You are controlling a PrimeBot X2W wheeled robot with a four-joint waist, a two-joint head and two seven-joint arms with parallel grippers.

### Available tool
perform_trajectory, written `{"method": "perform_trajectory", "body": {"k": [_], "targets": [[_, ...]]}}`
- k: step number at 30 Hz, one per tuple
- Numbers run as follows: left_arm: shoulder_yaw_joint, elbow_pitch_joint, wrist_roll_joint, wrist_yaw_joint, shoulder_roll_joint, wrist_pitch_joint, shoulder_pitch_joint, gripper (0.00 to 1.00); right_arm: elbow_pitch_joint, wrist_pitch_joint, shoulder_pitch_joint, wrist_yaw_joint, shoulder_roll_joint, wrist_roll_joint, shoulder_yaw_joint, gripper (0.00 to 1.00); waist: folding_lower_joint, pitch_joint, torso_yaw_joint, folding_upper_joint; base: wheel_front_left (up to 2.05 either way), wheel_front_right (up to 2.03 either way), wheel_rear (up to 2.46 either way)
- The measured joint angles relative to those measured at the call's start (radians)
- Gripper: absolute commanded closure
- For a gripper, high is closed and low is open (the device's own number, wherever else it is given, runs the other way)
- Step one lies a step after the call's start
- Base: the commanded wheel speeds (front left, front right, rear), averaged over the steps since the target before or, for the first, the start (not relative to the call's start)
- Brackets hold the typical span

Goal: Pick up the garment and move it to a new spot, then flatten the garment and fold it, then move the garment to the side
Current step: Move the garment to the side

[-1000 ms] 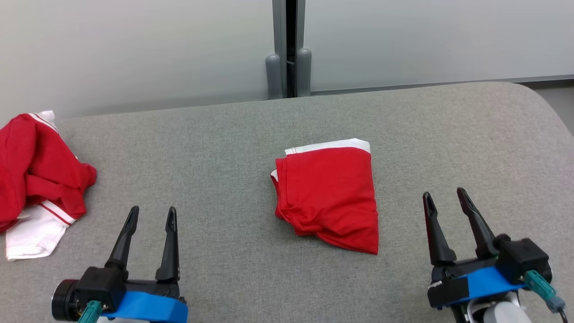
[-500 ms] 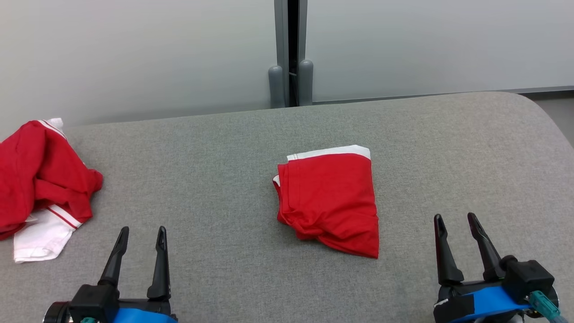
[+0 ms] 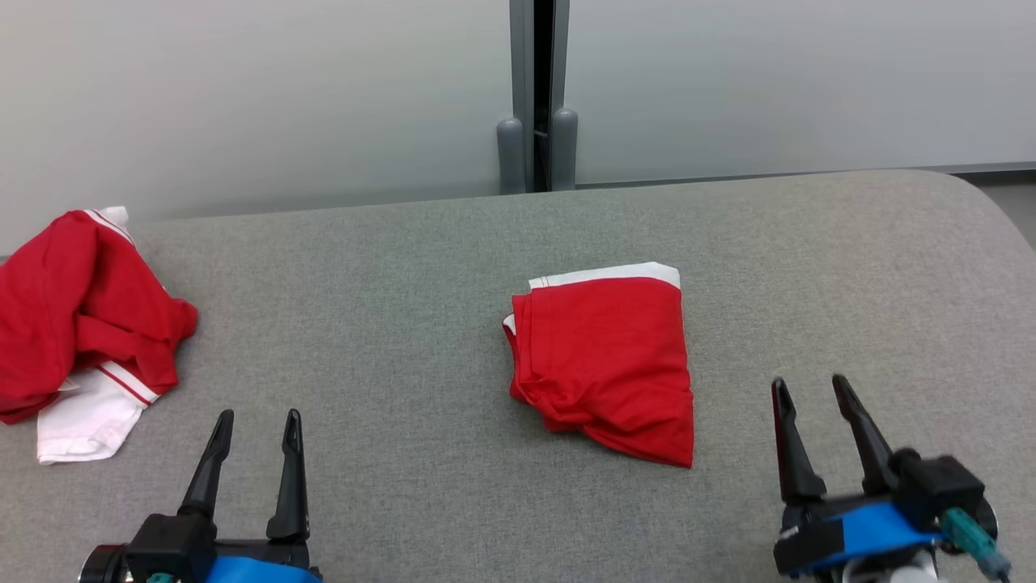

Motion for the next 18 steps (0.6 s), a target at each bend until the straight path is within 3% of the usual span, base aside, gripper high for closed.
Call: {"method": "perform_trajectory", "body": {"k": [6,18], "targets": [[-0.008,-0.005,0.002,-0.002,0.0,0.0,-0.026,0.0,0.043,0.0,-0.153,0.0,-0.029,-0.021,0.057,0.0,0.0,0.034,0.007,0.0,0.0,0.0,0.0],[-0.05,-0.006,-0.004,-0.002,0.0,0.0,-0.104,0.0,0.343,0.126,-0.442,0.0,-0.061,-0.046,0.101,0.0,0.0001,0.132,0.062,0.0,0.0,0.0,0.0]]}}
